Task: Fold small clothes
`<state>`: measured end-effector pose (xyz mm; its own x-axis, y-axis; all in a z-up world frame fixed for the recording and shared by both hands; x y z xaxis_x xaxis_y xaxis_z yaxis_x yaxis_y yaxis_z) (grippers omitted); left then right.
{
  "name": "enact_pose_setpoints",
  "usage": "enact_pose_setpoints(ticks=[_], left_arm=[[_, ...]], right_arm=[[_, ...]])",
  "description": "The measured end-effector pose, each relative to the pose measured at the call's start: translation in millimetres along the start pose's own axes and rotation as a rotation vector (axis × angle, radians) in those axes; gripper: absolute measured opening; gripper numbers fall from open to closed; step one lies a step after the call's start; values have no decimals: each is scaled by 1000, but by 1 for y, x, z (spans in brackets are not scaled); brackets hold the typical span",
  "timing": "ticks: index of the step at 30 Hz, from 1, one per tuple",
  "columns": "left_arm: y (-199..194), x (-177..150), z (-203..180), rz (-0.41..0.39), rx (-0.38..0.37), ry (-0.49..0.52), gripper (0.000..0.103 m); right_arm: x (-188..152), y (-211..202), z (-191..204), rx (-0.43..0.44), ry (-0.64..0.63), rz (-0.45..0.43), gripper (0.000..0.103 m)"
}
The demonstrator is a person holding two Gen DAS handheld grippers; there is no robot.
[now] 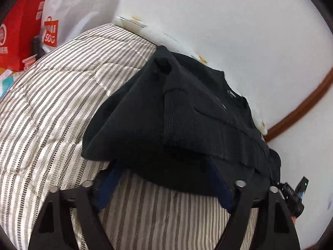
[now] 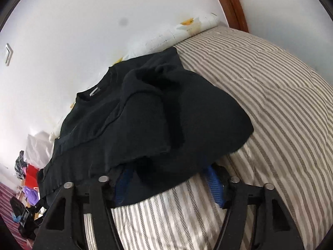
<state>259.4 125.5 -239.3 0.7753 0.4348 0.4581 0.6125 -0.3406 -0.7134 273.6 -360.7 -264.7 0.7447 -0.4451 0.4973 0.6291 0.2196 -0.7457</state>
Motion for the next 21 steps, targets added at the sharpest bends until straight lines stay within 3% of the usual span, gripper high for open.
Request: enact_pose_setpoints(ticks=[2, 9, 21], left_arm=[[5, 1, 2, 11, 45, -8, 15], [-24, -11, -1, 12, 69, 46, 7], [-98, -110, 12, 26, 101, 174, 7]], right_arm=[[0, 0, 3, 16, -13, -10, 25], [-21, -31, 5, 36, -39, -21, 19], [-113, -101, -21, 14, -116, -11, 18]])
Point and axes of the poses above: each gripper's, at about its wrist camera, not at the fingertips, and y roughly the way its jaws point, z to its left, x to its top, the point moved 5 cm from there along y, roughly the way its jaws point, and after that the axes turned 6 degrees about z, right-handed, at the moved point
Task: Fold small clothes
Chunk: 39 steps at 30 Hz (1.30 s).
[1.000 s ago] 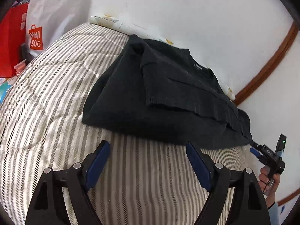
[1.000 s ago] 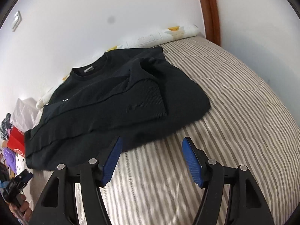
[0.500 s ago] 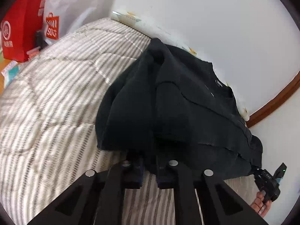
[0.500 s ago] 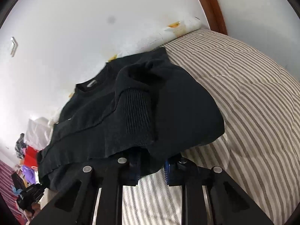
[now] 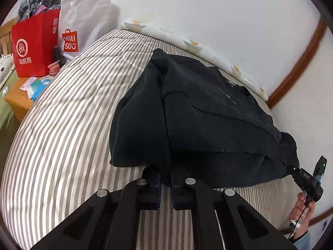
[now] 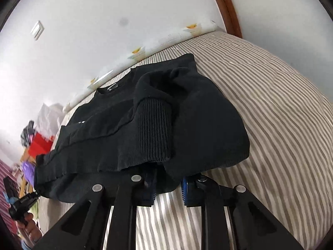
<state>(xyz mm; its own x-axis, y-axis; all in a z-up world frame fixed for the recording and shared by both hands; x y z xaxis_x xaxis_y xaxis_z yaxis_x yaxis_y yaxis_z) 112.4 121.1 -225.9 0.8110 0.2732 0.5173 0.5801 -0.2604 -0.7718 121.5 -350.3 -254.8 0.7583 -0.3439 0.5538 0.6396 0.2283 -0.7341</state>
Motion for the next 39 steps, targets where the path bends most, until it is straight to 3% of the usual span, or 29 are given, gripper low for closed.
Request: enact_pose_setpoints(ticks=[4, 6, 9, 12, 13, 15, 19, 21, 26, 32, 39], left_arm=[[-11, -23, -4, -12, 13, 15, 7], [-13, -31, -5, -5, 30, 22, 8], [-18, -37, -4, 14, 19, 16, 9], [-32, -43, -6, 12, -20, 23, 25], [-37, -45, -7, 0, -33, 30, 35], [-50, -46, -14, -38, -56, 53, 38], [-60, -44, -33, -79, -81, 116, 38], [-55, -40, -41, -72, -90, 130, 38], [-25, -31, -53, -4, -78, 151, 38], [16, -15, -58, 74, -32, 149, 38], [17, 29, -74, -4, -23, 196, 38]], right_arm=[[-23, -20, -4, -36, -28, 14, 21], [-32, -29, -2, -86, -59, 28, 28], [-42, -46, 7, -177, -138, 10, 29], [-51, -66, 21, -205, -225, -51, 30], [-53, -70, 28, -192, -247, -61, 30], [-52, -71, 37, -164, -274, -67, 30], [-49, -54, 50, -115, -286, -31, 26], [-51, -42, 55, -101, -285, -1, 19], [-52, -12, 57, -116, -276, 67, 19], [-36, 2, 61, -128, -290, 69, 20], [3, 23, 69, -139, -282, 34, 20]])
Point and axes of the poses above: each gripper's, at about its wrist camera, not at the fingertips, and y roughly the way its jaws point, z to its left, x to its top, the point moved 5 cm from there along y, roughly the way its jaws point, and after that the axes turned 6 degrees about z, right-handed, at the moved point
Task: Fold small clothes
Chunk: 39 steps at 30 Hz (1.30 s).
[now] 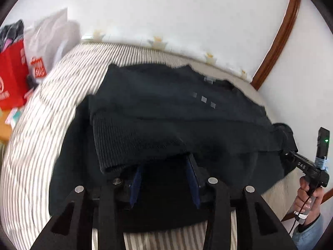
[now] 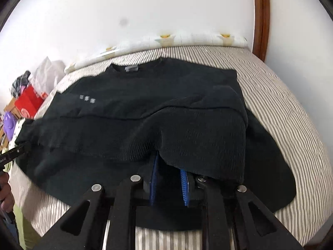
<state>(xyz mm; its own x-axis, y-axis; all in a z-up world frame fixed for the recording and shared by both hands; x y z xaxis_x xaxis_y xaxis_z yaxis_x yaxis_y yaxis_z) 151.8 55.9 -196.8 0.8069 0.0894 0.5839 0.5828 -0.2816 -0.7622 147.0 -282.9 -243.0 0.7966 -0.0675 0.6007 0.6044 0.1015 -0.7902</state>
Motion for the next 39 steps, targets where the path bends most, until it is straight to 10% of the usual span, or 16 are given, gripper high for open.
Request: enact_pose_setpoints(ticks=[14, 17, 20, 29, 32, 34, 39], left_arm=[[36, 80, 11, -12, -39, -68, 37], [18, 90, 7, -84, -86, -57, 48], [4, 95, 15, -137, -50, -44, 54], [48, 93, 75, 19, 101, -55, 57], [65, 92, 85, 57, 91, -56, 52], [65, 95, 82, 49, 73, -70, 17], [40, 113, 64, -70, 78, -65, 10]], right_arm=[[99, 51, -33, -2, 211, -48, 21], [110, 51, -41, -4, 197, -55, 37], [117, 52, -46, -42, 145, -63, 56], [121, 95, -67, -88, 128, 47, 58], [123, 98, -68, -56, 133, 42, 37], [124, 93, -61, -10, 91, 42, 5], [131, 46, -56, -6, 35, -157, 5]])
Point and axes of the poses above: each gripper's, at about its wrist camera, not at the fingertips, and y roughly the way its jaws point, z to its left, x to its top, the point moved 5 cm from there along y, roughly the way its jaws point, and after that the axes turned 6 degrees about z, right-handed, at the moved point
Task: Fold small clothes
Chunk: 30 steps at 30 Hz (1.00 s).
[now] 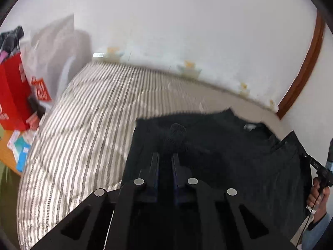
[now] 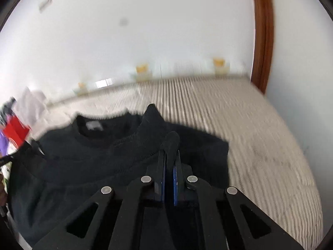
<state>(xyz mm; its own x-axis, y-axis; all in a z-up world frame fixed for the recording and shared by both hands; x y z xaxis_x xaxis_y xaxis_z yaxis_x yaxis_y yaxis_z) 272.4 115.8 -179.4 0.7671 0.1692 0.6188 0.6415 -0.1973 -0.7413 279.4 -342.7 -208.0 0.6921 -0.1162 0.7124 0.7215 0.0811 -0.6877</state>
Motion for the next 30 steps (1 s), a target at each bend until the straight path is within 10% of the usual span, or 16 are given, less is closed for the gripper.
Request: enact_pose_setpoints(ticks=[13, 30], left_arm=[[61, 20, -13, 74, 61, -22, 12], [20, -42, -6, 119, 186, 99, 52]], right_arm=[[-9, 49, -37, -114, 106, 122, 7], [-75, -9, -52, -262, 34, 222, 39]])
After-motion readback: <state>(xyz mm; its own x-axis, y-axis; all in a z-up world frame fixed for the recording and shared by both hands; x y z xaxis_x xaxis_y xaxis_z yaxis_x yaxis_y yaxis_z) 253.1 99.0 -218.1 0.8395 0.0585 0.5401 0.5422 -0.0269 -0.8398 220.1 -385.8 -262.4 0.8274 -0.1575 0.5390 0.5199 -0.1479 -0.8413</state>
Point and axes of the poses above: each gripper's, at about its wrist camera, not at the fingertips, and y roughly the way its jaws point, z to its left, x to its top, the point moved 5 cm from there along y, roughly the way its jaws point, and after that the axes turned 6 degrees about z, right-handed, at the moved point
